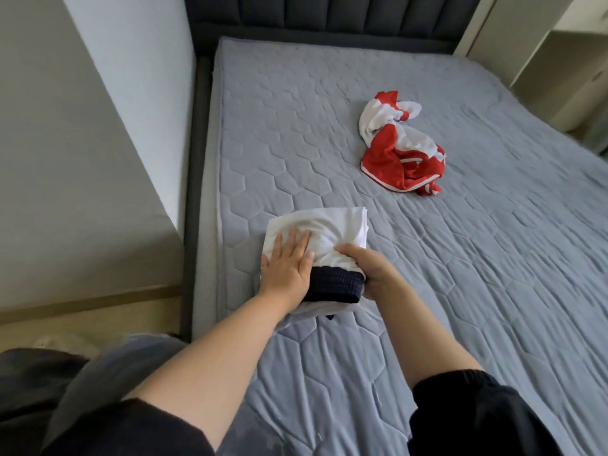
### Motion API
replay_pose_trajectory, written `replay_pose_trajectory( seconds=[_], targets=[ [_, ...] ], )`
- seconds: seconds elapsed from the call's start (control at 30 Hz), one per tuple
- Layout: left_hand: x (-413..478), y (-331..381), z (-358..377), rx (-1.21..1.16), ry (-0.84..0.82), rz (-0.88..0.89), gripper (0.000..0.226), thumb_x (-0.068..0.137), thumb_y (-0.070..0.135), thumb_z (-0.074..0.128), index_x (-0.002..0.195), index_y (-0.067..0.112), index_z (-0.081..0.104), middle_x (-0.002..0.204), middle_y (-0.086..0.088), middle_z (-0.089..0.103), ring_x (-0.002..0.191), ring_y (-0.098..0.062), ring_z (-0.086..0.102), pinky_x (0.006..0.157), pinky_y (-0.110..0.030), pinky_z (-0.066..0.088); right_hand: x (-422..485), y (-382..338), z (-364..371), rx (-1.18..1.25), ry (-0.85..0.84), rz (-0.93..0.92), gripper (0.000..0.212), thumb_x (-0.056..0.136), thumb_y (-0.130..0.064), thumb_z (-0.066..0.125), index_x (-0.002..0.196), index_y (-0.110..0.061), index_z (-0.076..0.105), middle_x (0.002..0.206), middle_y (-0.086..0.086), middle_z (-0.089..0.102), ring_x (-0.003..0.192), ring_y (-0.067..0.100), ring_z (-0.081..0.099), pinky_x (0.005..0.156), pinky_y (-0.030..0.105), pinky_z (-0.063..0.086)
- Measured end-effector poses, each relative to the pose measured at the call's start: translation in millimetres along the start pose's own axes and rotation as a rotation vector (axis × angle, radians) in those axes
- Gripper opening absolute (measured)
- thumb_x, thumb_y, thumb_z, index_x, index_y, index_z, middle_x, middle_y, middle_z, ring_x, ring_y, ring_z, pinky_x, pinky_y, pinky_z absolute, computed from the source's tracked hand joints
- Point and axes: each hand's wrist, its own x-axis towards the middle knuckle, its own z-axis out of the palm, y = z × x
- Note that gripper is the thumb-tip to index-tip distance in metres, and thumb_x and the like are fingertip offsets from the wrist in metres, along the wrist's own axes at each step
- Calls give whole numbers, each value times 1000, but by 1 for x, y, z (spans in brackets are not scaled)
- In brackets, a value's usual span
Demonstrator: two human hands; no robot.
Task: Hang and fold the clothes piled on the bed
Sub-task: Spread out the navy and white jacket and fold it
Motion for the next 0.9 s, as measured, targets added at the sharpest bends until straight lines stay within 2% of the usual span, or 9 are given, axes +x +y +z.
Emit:
replay_pose_trajectory(
  seconds=[0.1, 0.2, 0.3, 0.33, 0.4, 0.5, 0.67, 0.77, 0.9],
  targets=[
    [-3, 1, -27, -309, 83, -123, 48, 104, 35, 14, 152, 33, 5, 161, 8, -5, 147, -15, -9, 119, -43, -2, -13, -18, 38, -147, -11, -118, 26, 81, -14, 70, 103, -1, 64, 92, 15, 72, 78, 26, 69, 71, 35, 58],
    [-17, -6, -65, -563, 272, -158, 49, 106, 28, 15, 153, 21, 4, 161, 1, -2, 148, -18, -4, 120, -39, 0, -28, -32, 88, -396, -24, -301, 19, 76, -15, 73, 91, -6, 67, 82, 8, 71, 76, 20, 69, 69, 31, 57],
    [-34, -17, -112, -924, 439, -233, 48, 106, 28, 18, 152, 13, 18, 156, -13, 24, 143, -25, 24, 118, -41, 20, -43, -41, 148, -612, -84, -451, 12, 74, -16, 73, 71, -16, 62, 68, -1, 66, 60, 8, 63, 51, 18, 49],
    [-41, -24, -132, -1068, 499, -278, 48, 106, 31, 19, 149, 13, 26, 150, -15, 36, 138, -27, 36, 115, -41, 27, -49, -42, 173, -671, -117, -490, 13, 74, -17, 73, 69, -17, 61, 65, -3, 64, 57, 6, 62, 47, 17, 47],
    [-62, -44, -175, -1258, 646, -326, 46, 106, 32, 20, 145, 13, 34, 141, -18, 47, 130, -29, 46, 110, -41, 35, -63, -41, 226, -744, -200, -550, 12, 74, -17, 72, 68, -15, 61, 62, -3, 63, 54, 5, 61, 45, 18, 45],
    [-107, -91, -223, -1192, 782, -279, 44, 106, 31, 21, 144, 15, 36, 133, -11, 52, 122, -24, 51, 104, -30, 40, -83, -26, 308, -780, -339, -593, 10, 74, -14, 72, 69, -14, 63, 61, -4, 64, 47, 0, 60, 42, 15, 43],
    [-169, -205, -285, -1193, 886, -370, 50, 104, 41, 20, 141, 17, 43, 134, -12, 55, 123, -26, 53, 108, -44, 39, -107, 22, 447, -871, -526, -606, 9, 76, -15, 70, 73, -12, 63, 65, -2, 66, 56, 7, 63, 46, 17, 48],
    [-203, -277, -324, -1250, 965, -460, 54, 101, 48, 23, 139, 18, 46, 133, -14, 56, 122, -28, 54, 106, -47, 40, -118, 53, 533, -944, -622, -624, 8, 77, -13, 69, 73, -11, 63, 62, -3, 63, 51, 3, 60, 42, 13, 44],
    [-251, -350, -390, -1217, 1044, -439, 55, 94, 53, 26, 133, 21, 48, 126, -16, 59, 117, -30, 57, 102, -50, 43, -141, 76, 639, -992, -722, -612, 8, 77, -11, 68, 72, -11, 61, 62, -3, 63, 45, -2, 58, 39, 11, 41]
  ],
)
